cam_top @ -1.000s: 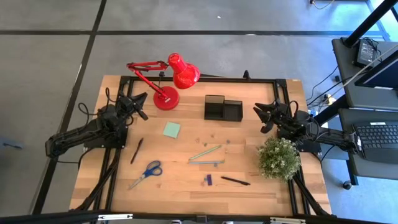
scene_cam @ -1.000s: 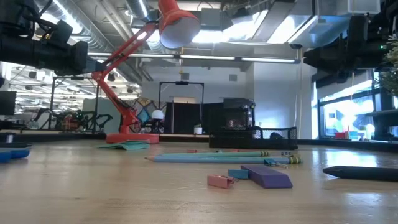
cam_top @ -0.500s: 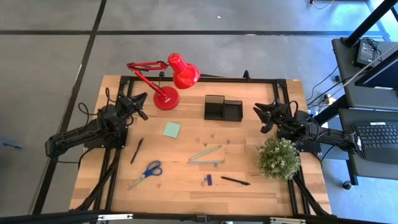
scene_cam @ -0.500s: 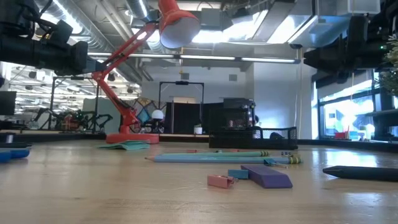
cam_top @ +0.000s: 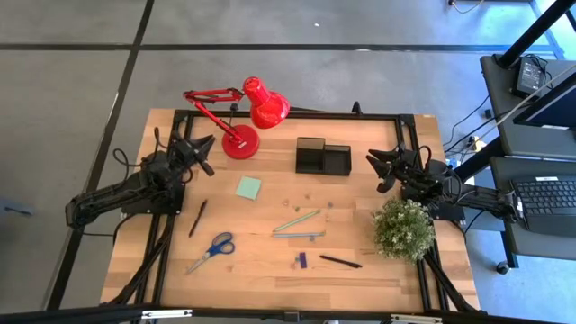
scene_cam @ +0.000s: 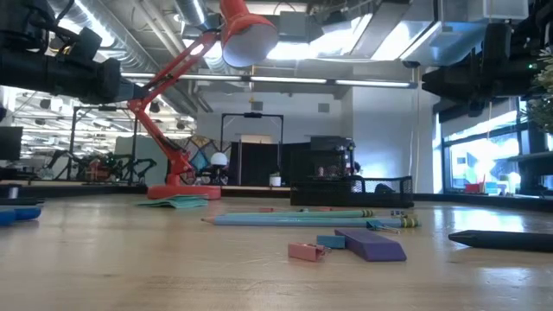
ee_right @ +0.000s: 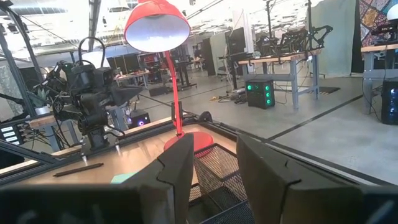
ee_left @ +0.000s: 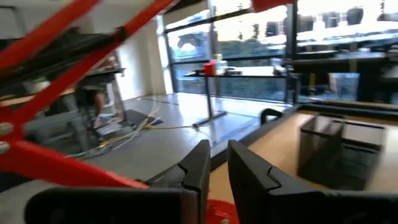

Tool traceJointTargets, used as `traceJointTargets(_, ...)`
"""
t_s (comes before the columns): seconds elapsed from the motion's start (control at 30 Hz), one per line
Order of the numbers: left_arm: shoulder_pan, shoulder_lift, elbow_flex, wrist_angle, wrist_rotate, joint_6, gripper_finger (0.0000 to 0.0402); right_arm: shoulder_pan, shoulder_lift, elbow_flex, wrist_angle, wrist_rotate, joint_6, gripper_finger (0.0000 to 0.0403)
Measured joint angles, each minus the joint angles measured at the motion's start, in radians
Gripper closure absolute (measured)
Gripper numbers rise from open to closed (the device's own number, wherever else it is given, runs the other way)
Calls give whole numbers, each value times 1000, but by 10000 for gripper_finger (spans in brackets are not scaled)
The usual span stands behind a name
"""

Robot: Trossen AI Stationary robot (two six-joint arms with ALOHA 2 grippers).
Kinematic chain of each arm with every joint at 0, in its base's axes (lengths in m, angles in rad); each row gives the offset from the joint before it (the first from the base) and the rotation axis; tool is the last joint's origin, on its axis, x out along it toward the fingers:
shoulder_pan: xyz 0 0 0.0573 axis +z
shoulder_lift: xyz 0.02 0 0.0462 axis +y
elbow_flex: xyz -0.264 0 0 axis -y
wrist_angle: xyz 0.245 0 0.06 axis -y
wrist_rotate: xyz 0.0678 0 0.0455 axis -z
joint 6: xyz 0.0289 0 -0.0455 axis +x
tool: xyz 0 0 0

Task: Pick and place office supplies into organizer
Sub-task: Put the left black pen into the black desk organizer

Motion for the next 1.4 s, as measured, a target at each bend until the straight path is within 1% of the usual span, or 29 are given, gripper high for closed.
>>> traceJointTargets(0.17, 0, 0, 0, 6, 167, 28, 295, 0, 0, 0, 0, 0, 12, 276)
traceJointTargets(0.3, 0, 0, 0, 11, 283, 12, 256, 0, 0, 0, -1, 0, 29, 276)
traceJointTargets(0.4, 0, 0, 1, 14, 353, 5, 242, 0, 0, 0, 0, 0, 30, 276)
traceJointTargets(0.47, 0, 0, 1, 28, 380, 5, 239, 0, 0, 0, 0, 0, 30, 276)
traceJointTargets(0.77, 0, 0, 2, 29, 385, 20, 238, 0, 0, 0, 0, 0, 22, 276)
traceJointTargets(1.0, 0, 0, 2, 29, 320, 20, 238, 0, 0, 0, 0, 0, 21, 276)
traceJointTargets(1.4, 0, 0, 3, 29, 317, 2, 238, 0, 0, 0, 0, 0, 19, 276)
